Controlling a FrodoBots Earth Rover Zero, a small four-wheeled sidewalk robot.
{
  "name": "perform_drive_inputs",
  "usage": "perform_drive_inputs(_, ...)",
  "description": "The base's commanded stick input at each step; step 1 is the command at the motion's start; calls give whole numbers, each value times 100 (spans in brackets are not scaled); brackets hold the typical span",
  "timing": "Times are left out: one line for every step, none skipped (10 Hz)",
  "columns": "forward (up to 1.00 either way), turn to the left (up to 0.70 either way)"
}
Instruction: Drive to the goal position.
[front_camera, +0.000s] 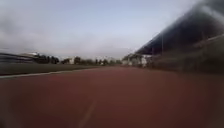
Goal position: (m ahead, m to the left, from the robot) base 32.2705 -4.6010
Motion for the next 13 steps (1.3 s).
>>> perform_drive_inputs(70, 0)
perform_drive_inputs(70, 0)
perform_drive_inputs(70, 0)
perform_drive_inputs(70, 0)
perform_drive_inputs(70, 0)
perform_drive_inputs(70, -15)
perform_drive_inputs(70, -25)
perform_drive_inputs(70, -25)
perform_drive_inputs(70, -25)
perform_drive_inputs(70, -25)
perform_drive_inputs(70, -25)
perform_drive_inputs(70, -25)
perform_drive_inputs(70, -25)
